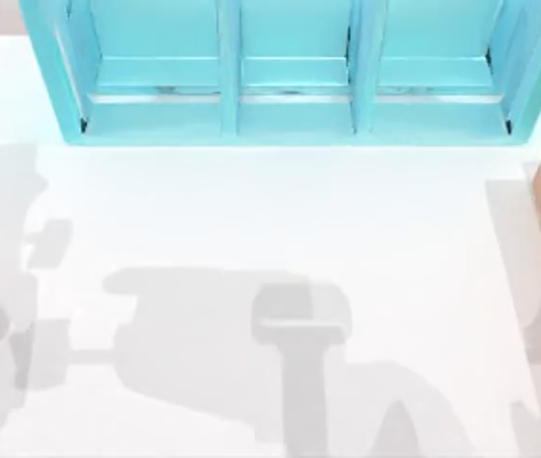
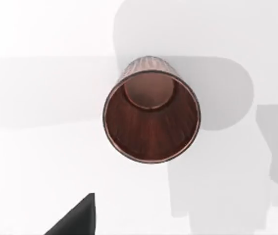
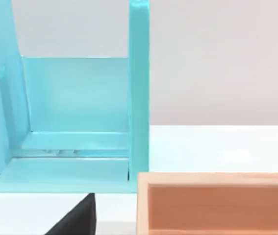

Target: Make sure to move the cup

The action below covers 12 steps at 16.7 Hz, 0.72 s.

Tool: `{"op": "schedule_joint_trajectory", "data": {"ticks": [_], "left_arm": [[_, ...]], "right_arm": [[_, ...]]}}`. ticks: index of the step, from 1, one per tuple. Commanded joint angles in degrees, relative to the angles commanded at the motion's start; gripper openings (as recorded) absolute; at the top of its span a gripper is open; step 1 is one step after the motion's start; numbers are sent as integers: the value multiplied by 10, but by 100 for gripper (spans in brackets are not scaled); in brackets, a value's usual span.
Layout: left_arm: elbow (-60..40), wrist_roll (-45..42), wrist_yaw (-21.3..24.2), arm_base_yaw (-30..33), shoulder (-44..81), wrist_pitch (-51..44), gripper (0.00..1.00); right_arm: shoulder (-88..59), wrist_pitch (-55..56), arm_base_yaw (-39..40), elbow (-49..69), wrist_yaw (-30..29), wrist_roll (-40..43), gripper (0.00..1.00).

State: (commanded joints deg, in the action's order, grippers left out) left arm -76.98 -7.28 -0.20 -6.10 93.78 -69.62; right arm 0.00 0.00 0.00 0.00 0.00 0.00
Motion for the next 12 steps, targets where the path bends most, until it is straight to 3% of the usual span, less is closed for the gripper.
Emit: {"op": "schedule_joint_trajectory", "data": {"ticks": [7,12], "left_arm": [[-42,-4,2,-3,44,-35,100],[-4,-3,2,-2,51,8,100]], "right_arm": [[0,0,0,0,0,0,100],[0,0,0,0,0,0,100]]}}
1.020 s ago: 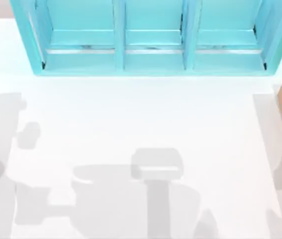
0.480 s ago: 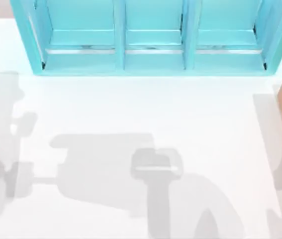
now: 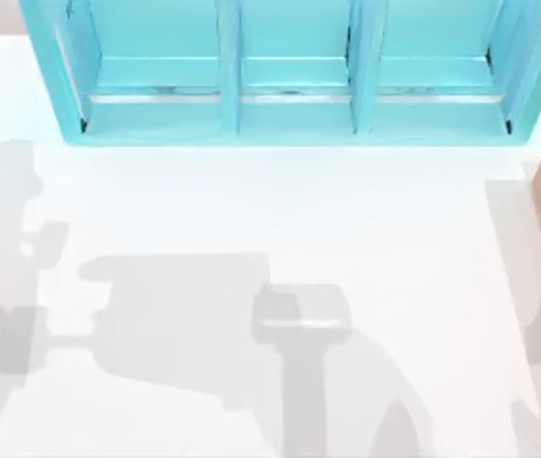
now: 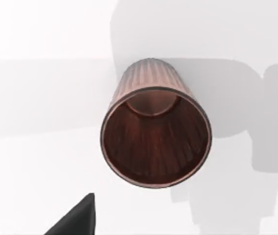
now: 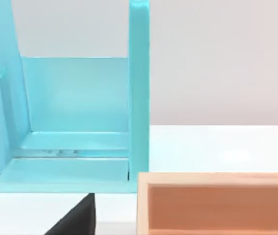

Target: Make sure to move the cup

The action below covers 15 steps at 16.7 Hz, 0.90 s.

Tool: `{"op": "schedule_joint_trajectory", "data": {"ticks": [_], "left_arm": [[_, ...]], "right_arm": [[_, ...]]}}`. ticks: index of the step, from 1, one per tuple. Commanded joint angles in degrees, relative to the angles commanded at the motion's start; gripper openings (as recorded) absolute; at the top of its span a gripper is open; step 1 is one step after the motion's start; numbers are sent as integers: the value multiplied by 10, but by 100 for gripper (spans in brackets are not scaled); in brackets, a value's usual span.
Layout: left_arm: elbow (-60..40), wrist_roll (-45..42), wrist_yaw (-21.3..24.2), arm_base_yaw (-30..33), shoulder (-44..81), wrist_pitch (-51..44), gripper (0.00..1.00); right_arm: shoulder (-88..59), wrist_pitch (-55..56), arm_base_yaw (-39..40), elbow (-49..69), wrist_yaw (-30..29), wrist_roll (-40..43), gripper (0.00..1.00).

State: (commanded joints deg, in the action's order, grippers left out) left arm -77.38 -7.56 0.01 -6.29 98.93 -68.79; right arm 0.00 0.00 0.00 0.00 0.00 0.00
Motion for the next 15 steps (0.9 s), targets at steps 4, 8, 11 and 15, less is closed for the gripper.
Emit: {"op": "schedule_joint_trajectory", "data": {"ticks": [4,8,11,15], "left_arm": [[79,-2,0,-2,27,113,100],[131,-4,0,-3,46,180,100],[132,-4,0,-3,47,181,100],[132,-4,0,-3,47,181,77]], "right_arm": [[0,0,0,0,0,0,100],[0,0,0,0,0,0,100],[0,0,0,0,0,0,100],[0,0,0,0,0,0,100]]}}
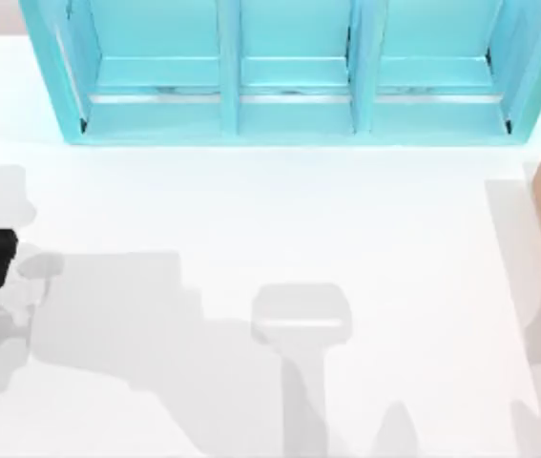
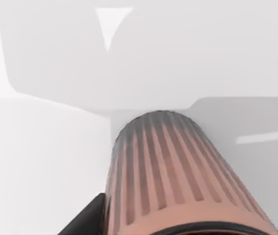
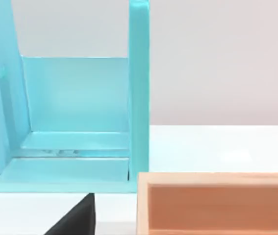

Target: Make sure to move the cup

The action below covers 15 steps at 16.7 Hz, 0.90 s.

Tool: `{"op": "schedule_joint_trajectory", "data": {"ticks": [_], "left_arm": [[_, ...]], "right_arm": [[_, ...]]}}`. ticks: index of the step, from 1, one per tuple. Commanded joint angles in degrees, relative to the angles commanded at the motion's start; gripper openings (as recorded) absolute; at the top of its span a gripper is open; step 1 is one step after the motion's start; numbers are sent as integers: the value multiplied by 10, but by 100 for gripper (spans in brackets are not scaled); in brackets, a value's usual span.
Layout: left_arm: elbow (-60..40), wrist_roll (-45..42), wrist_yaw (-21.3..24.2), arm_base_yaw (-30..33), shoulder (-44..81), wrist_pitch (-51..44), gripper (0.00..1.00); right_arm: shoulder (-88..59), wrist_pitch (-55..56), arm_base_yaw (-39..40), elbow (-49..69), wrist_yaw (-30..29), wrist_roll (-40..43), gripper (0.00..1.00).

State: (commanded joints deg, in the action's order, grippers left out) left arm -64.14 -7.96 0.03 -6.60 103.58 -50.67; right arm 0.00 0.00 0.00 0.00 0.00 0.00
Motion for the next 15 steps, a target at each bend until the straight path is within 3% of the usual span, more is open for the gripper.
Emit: {"op": "schedule_joint_trajectory", "data": {"ticks": [10,15], "left_arm": [[0,0,0,0,0,0,2],[0,0,0,0,0,0,0]], "right_arm": [[0,0,0,0,0,0,100],[0,0,0,0,0,0,100]]}}
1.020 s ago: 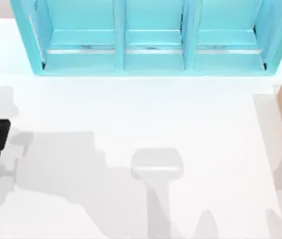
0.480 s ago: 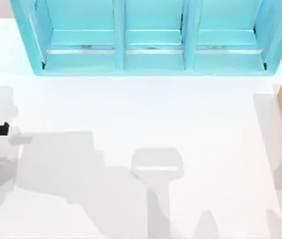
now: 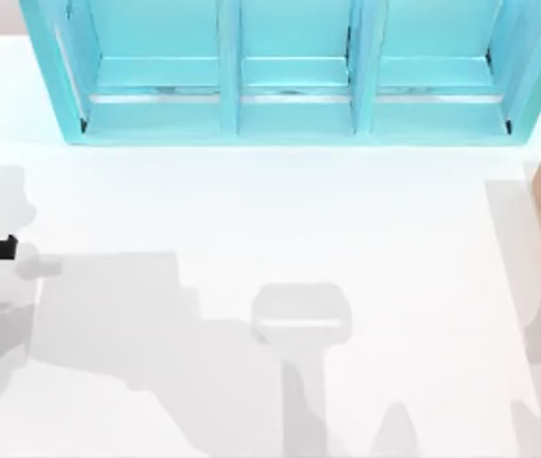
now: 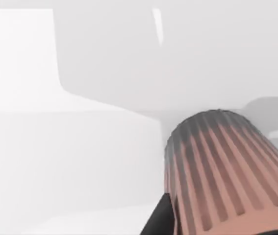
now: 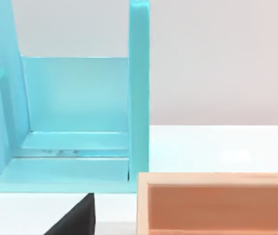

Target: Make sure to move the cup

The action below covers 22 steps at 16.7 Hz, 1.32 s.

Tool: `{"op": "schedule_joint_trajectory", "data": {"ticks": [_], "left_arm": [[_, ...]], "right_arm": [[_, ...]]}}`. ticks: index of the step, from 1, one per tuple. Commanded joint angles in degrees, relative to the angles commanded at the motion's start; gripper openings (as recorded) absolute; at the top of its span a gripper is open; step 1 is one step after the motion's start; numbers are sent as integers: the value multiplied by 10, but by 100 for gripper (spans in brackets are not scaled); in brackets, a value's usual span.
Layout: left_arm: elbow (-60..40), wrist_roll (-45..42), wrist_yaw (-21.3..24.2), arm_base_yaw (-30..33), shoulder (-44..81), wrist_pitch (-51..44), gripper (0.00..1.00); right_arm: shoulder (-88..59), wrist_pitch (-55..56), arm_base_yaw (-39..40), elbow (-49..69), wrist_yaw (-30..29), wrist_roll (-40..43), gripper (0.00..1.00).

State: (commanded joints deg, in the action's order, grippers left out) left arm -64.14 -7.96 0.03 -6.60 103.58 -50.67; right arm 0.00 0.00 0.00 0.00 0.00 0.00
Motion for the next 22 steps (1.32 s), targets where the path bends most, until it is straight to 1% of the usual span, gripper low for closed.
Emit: {"op": "schedule_joint_trajectory", "data": {"ticks": [5,7,10,14,17,19,22], "left_arm": [[-2,-2,-1,-1,0,-1,0],[-22,-23,0,-21,13,-17,0],[-99,-89,0,-87,50,-67,0],[-254,-208,0,-205,105,-152,0],[-334,-281,1,-279,131,-199,0],[-357,-304,1,-301,138,-214,0],[-359,-306,1,-304,138,-216,0]], "right_arm": [[0,0,0,0,0,0,100],[0,0,0,0,0,0,100],[0,0,0,0,0,0,100],[0,0,0,0,0,0,100],[0,0,0,0,0,0,100],[0,0,0,0,0,0,100],[0,0,0,0,0,0,100]]}}
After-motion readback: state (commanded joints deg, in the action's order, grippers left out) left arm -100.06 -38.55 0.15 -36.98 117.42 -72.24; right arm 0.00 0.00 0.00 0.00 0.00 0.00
